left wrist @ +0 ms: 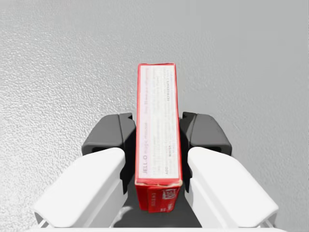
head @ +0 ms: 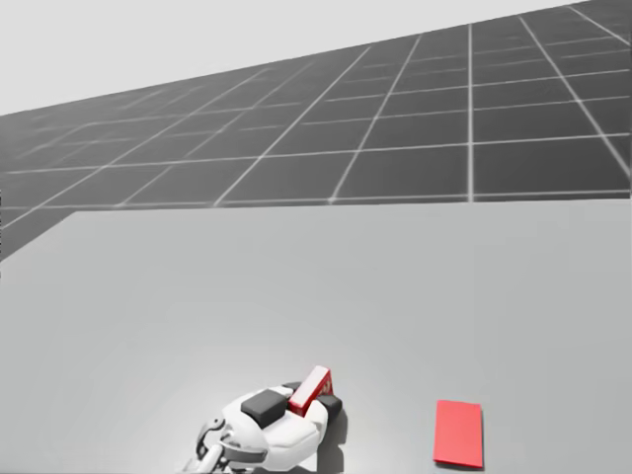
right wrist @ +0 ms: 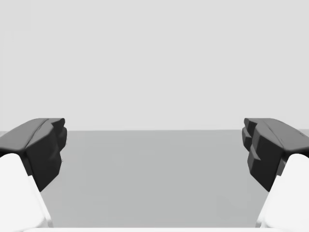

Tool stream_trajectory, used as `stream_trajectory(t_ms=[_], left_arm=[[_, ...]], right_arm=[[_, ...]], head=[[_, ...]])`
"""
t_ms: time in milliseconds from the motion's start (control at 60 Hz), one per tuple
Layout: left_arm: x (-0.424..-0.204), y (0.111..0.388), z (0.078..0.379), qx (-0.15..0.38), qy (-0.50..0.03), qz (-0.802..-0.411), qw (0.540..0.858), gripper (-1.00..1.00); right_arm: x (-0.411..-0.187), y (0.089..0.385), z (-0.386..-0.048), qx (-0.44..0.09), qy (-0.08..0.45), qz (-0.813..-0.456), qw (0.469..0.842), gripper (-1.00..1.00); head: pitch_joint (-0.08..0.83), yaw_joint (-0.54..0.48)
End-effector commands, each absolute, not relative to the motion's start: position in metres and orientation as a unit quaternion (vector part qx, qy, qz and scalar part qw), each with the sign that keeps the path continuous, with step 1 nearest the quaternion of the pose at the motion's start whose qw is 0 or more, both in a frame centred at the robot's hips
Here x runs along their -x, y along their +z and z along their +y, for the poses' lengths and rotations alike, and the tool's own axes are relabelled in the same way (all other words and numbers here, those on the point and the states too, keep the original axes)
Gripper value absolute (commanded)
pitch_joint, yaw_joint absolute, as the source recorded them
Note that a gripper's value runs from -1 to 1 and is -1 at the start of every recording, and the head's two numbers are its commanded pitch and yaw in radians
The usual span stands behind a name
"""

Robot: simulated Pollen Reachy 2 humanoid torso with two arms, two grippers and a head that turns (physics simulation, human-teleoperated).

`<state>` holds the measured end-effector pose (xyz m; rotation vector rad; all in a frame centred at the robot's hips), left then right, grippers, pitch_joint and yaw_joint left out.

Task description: Look at the card. If it is red, pick the object on the left. If it is green, pick the object on the right.

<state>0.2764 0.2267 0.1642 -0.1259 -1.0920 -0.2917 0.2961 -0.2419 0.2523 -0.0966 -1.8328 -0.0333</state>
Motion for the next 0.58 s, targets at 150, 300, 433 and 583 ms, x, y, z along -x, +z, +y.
stream_trajectory(t_ms=[150,300,433,583], left_arm=[[-0.274,0.197,0.230,0.027,-0.152,-0.555,0.817,1.00],[-0.272,0.241,0.239,-0.005,-0.159,-0.601,0.783,1.00],[-0.271,0.289,0.248,-0.016,-0.153,-0.646,0.748,1.00],[-0.255,0.358,0.245,-0.039,-0.153,-0.738,0.656,1.00]], right_arm=[[-0.295,0.251,-0.245,0.011,-0.024,-0.786,0.618,-1.00],[-0.295,0.251,-0.249,0.013,-0.022,-0.785,0.619,-1.00],[-0.295,0.250,-0.249,0.014,-0.017,-0.783,0.621,-1.00],[-0.295,0.250,-0.250,0.032,-0.002,-0.791,0.611,-1.00]], head=[[0.326,0.33],[0.322,0.34],[0.314,0.34],[0.299,0.34]])
